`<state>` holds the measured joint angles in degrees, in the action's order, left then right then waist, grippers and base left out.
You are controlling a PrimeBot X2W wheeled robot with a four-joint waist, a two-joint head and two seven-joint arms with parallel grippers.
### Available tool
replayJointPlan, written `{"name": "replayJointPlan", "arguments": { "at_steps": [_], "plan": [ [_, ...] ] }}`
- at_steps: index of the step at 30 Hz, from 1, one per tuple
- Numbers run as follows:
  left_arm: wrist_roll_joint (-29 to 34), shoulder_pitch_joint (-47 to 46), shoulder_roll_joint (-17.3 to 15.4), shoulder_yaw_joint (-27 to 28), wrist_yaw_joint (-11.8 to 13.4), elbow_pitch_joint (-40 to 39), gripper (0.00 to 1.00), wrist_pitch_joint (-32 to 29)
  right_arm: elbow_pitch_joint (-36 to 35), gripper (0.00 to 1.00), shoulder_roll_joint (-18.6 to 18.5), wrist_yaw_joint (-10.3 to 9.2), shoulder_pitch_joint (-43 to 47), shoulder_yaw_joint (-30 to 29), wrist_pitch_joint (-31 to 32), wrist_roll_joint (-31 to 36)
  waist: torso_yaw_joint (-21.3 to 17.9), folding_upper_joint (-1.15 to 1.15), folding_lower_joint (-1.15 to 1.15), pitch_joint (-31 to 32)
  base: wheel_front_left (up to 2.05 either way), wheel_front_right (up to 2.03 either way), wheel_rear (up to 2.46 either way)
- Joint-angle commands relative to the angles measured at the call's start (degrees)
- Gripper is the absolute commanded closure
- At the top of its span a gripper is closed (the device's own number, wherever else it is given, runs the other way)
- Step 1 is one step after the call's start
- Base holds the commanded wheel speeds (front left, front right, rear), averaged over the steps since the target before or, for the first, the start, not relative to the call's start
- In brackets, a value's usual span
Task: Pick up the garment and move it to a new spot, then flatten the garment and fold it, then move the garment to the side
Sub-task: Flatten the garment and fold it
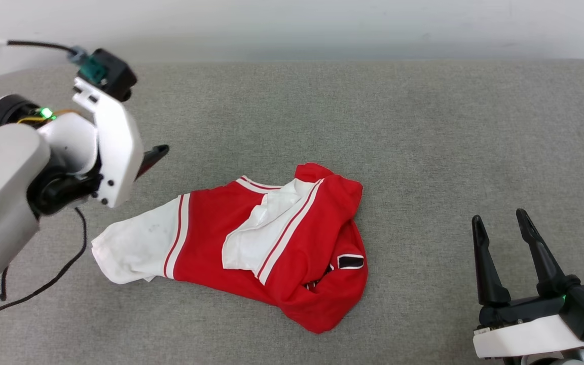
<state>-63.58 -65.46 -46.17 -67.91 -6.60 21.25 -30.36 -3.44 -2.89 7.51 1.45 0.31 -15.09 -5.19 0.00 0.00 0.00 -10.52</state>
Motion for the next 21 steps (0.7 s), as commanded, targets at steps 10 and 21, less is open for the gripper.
{"name": "replayJointPlan", "arguments": {
  "at_steps": [10,21],
  "plan": [
    [-2.25,-1.24,4.5,-3.36,-0.68,-7.62,0.0,-10.9,-0.69,0.0,0.03,-0.04,-0.51,0.59,-0.11,-0.79,-2.5,0.0,0.0,-1.78,0.0,0.0,0.0],
    [0.66,7.02,6.6,-5.31,-0.83,-6.19,0.0,-14.97,-0.74,0.0,0.04,-0.04,-2.03,1.02,-0.11,-1.28,-6.22,0.0,0.0,-4.79,0.0,0.0,0.0]
  ]
}}
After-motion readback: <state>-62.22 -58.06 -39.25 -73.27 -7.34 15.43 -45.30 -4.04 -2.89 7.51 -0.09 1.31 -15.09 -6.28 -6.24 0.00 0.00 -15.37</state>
